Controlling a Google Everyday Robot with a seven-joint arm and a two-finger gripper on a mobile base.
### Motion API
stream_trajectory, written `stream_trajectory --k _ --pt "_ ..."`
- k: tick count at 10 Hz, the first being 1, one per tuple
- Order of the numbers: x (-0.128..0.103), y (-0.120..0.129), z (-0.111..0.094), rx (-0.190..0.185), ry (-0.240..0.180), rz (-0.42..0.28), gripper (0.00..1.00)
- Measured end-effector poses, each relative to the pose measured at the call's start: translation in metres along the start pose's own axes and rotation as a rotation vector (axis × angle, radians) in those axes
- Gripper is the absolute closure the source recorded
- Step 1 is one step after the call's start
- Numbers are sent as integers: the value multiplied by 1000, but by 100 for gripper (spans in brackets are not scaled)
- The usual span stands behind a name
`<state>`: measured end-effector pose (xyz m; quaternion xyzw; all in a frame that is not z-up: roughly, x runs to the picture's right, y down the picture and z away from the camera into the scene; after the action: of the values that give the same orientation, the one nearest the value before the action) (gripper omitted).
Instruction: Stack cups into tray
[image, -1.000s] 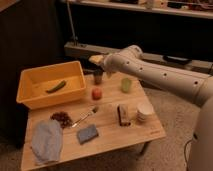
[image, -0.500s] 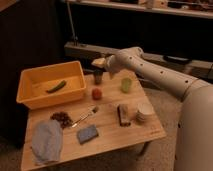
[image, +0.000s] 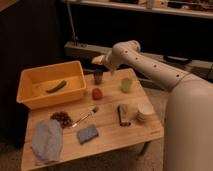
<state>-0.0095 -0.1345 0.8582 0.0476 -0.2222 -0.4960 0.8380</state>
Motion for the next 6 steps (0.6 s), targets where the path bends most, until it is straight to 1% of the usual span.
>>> stream_trajectory --k 3,5,6 --pt "-1 4 18 -32 -41 0 20" --pt "-2 3 29 -43 -59 -3 20" --pt "0 4 34 -58 -67 -10 20"
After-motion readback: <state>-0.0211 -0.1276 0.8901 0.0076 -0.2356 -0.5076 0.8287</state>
